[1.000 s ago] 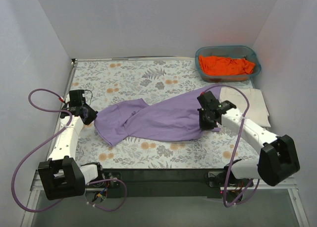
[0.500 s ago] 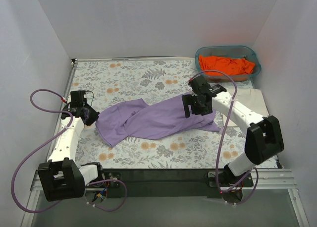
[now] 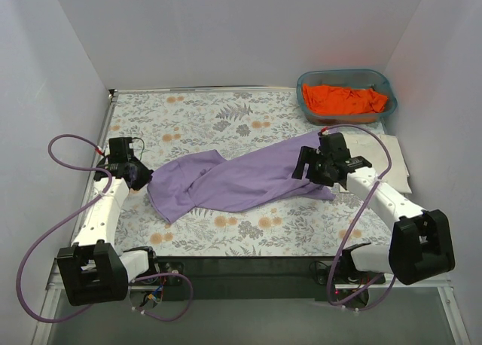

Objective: Fold and stack the t-shirts
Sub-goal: Flatten the tshirt out

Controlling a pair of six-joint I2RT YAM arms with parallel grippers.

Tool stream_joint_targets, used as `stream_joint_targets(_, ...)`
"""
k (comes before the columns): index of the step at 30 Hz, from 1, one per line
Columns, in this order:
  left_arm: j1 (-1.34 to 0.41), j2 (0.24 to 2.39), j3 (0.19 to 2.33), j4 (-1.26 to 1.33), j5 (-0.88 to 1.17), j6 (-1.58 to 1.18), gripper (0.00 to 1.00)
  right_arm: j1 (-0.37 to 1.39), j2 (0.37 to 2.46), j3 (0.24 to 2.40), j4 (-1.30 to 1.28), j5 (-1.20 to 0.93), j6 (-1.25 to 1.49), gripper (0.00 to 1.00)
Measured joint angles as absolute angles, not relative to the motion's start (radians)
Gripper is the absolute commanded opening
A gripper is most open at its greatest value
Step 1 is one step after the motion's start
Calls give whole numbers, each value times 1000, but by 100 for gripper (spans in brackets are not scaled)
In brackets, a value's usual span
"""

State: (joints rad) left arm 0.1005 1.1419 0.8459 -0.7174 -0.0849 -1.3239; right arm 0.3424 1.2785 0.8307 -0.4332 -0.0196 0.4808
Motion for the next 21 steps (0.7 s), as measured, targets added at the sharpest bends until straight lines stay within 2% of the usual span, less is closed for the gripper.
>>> stream_joint_targets(8, 96, 1142, 846, -717, -78, -1324, 0, 293, 1322, 747, -288, -63, 596, 69)
stream_joint_targets(21, 94, 1142, 846, -714, -70, -1324, 0, 261, 1397, 690, -183, -106, 627, 64)
